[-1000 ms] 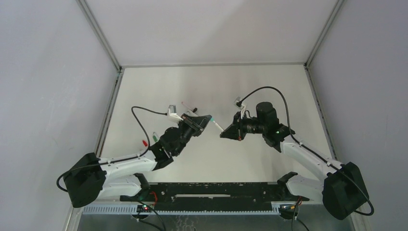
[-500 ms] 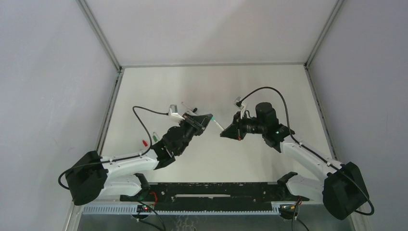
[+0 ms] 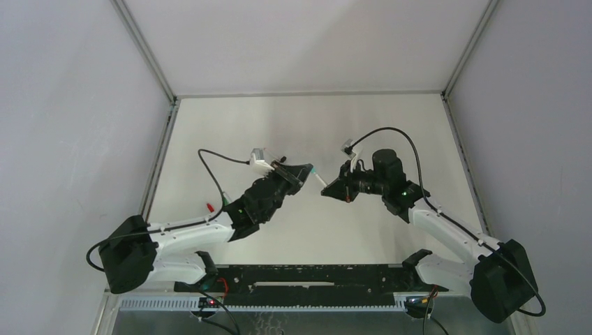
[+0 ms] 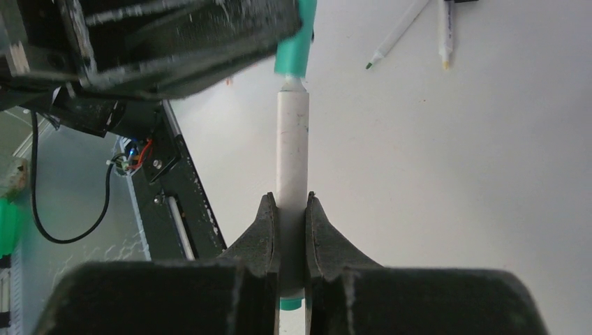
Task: Insert the pens into the pen caps
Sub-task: Insert the pen cap onto the pen.
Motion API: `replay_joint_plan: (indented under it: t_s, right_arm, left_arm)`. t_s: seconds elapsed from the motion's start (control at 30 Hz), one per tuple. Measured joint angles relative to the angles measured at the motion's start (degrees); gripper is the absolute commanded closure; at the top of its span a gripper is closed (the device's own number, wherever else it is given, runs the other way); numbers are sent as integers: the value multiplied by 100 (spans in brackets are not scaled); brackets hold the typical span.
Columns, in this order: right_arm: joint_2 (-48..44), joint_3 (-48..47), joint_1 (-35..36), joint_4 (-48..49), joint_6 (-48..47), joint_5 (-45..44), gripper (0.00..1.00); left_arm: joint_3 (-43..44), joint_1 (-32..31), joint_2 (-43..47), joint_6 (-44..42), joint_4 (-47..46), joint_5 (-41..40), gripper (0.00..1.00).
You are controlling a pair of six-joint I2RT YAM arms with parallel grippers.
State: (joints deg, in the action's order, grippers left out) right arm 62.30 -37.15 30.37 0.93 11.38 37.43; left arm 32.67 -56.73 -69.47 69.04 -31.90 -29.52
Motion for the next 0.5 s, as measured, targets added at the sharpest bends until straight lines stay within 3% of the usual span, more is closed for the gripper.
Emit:
replay_joint_plan:
  t_s: [0.5]
  right_arm:
    - [-96, 9, -76, -160, -101, -170, 100]
  left_arm:
    - [669, -199, -297, -205, 1008, -184, 100]
